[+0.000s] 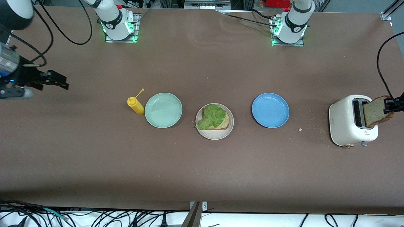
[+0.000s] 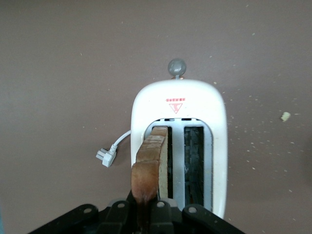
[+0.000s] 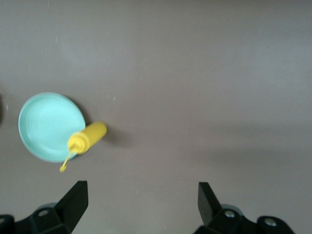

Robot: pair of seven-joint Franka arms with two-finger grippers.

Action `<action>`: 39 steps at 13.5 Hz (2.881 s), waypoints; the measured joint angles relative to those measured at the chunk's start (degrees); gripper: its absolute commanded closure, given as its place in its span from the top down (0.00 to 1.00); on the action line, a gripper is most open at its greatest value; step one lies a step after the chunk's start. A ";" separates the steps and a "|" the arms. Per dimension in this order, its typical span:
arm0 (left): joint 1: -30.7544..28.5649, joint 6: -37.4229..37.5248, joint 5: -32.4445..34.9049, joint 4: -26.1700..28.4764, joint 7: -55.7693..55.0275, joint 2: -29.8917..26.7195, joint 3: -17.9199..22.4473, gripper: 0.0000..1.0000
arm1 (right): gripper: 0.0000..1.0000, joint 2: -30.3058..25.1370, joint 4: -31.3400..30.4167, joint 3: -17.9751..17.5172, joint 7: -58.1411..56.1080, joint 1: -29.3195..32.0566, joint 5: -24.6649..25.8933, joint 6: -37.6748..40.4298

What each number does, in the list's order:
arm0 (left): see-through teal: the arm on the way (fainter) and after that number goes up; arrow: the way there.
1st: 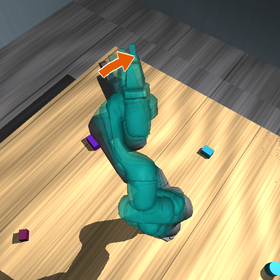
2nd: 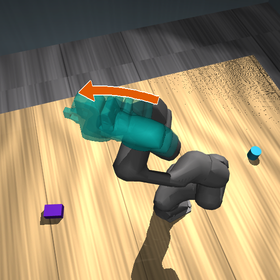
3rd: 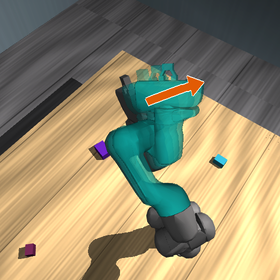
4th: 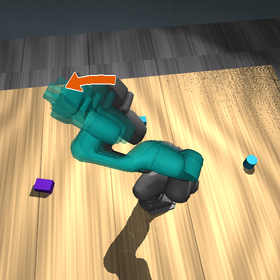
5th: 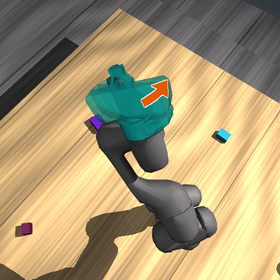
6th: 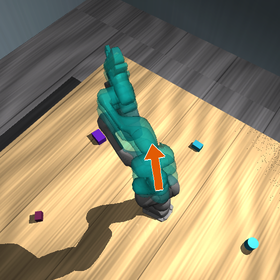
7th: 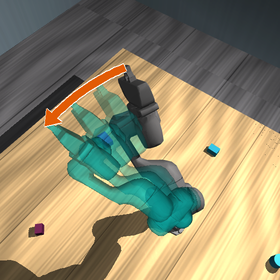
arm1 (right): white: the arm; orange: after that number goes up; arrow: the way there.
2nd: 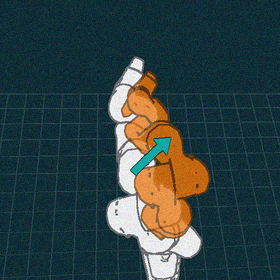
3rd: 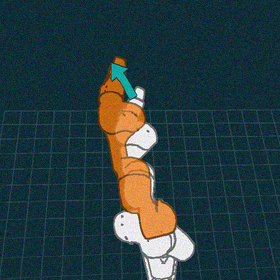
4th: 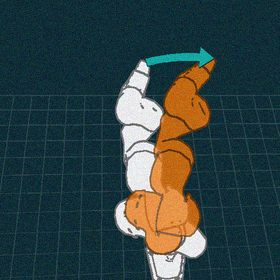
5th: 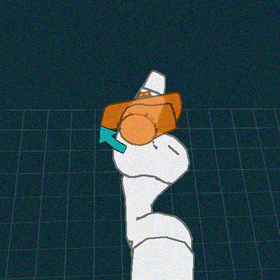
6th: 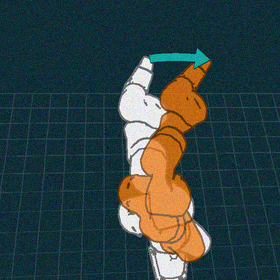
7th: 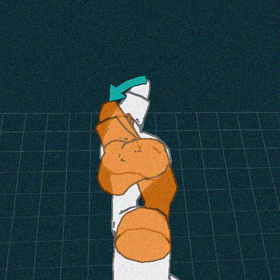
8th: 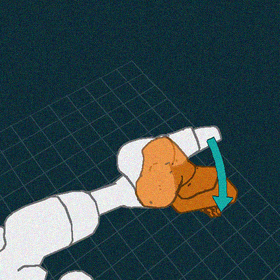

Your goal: Make sandwich in beige plate with both arms

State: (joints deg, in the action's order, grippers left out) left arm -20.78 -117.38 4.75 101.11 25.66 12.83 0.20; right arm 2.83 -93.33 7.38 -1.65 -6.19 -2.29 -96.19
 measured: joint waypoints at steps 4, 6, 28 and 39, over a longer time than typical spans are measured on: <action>3.45 10.50 0.00 -10.24 0.00 -0.32 -0.54 0.00 | 1.00 -5.30 -1.92 -0.71 -0.05 4.08 2.19 2.75; 5.95 14.97 -0.03 -13.12 0.00 -0.34 -0.62 0.00 | 1.00 -5.79 -2.41 -1.29 0.09 4.09 2.48 4.63; 33.67 22.07 -53.62 -14.04 -23.31 18.46 -1.07 0.00 | 1.00 -4.88 -2.69 -2.57 1.02 4.10 2.47 2.35; 41.37 7.35 -62.54 -19.60 -23.28 28.81 -1.09 0.00 | 1.00 -4.85 -2.71 -2.59 1.02 4.10 2.47 2.32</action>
State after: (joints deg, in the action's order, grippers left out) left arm 20.59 -110.03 -57.79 81.51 2.38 41.63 -0.89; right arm -2.02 -96.04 4.78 -0.63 -2.09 0.18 -93.87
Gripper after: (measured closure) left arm 0.907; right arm 0.000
